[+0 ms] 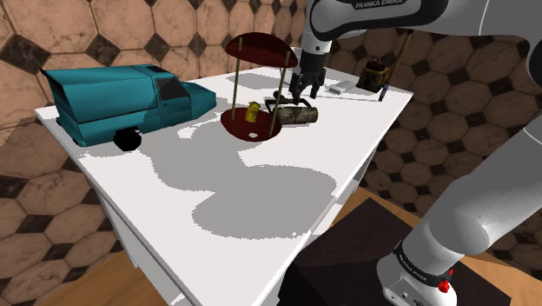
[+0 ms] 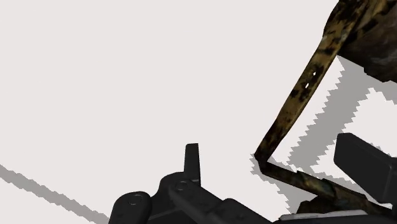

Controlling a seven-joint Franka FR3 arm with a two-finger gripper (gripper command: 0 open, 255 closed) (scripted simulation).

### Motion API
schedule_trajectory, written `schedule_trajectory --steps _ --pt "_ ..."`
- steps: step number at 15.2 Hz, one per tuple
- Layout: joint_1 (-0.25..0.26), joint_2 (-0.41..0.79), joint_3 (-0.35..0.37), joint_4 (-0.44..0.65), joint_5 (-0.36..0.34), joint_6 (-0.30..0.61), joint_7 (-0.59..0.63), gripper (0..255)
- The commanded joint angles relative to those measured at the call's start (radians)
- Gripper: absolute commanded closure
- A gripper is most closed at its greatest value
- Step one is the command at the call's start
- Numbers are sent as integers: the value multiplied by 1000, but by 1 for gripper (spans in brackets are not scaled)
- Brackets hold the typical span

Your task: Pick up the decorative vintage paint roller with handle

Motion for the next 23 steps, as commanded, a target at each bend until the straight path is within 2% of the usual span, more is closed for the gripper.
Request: schedule_trajectory --steps 1,2,3,12,23 --pt "0 2 0 -20 0 22 2 0" --pt "0 2 0 -21 0 22 2 0" --pt "0 0 0 -22 0 23 1 255" --pt "0 2 0 -20 0 22 2 255" --pt "0 10 1 137 1 -126 -6 255"
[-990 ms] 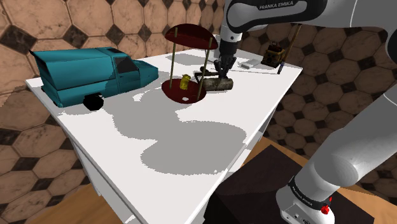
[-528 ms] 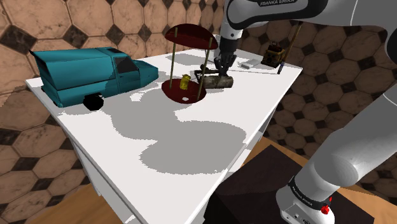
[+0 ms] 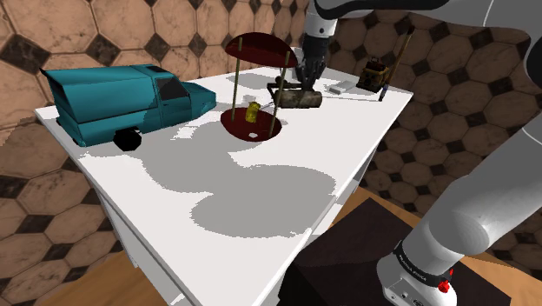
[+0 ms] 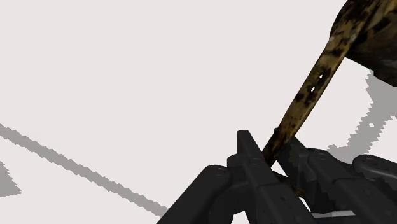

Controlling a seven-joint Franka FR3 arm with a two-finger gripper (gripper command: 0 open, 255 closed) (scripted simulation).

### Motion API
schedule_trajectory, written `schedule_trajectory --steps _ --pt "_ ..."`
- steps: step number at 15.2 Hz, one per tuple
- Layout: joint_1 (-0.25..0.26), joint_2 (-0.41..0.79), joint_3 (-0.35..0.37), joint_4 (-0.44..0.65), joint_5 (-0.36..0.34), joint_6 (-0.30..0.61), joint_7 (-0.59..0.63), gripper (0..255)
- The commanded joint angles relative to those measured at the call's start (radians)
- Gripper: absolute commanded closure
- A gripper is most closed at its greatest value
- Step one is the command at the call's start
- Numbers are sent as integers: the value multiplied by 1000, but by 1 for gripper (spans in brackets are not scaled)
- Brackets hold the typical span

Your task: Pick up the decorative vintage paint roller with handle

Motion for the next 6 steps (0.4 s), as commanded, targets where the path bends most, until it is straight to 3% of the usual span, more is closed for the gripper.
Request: schedule_trajectory --steps 1,6 --pt "0 4 0 33 0 -28 -1 255" --pt "0 13 1 85 0 -72 -3 255"
